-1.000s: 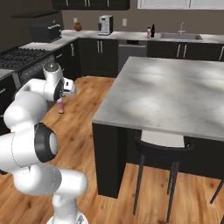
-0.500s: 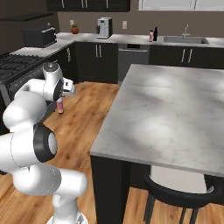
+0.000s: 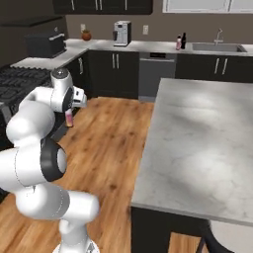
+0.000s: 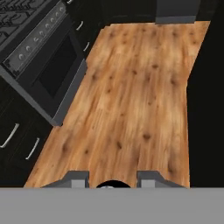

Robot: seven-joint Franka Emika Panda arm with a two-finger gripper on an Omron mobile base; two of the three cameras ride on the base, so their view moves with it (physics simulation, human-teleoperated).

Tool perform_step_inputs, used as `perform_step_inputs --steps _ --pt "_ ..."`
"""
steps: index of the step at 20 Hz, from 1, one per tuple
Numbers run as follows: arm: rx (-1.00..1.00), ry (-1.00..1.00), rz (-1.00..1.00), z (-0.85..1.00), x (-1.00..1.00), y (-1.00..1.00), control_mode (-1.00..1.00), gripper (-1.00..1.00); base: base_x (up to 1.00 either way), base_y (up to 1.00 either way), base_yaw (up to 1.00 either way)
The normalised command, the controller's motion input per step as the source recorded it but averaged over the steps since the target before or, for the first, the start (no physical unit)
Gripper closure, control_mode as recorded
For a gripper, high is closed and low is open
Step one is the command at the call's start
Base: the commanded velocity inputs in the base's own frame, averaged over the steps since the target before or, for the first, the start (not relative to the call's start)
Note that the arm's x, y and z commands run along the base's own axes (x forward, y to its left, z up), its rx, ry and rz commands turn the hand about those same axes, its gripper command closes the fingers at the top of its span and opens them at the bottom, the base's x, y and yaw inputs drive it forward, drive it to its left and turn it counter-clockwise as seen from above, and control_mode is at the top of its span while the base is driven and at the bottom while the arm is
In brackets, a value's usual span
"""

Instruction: Place the large bottle from the dining counter next to the other large bottle outside the sink, and place the small bottle from the dining counter next to the other small bottle inside the sink.

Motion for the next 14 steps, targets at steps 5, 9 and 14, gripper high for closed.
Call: perform_step_inputs --steps 5,9,14 --pt "0.00 0.00 0.00 0.00 0.00 0.00 1.00 1.00 0.42 0.92 -0.03" --pt "0.00 0.00 0.00 0.00 0.00 0.00 1.00 1.00 0.95 0.31 -0.04" --pt "0.00 0.00 0.00 0.00 0.00 0.00 1.00 1.00 1.00 0.00 -0.04"
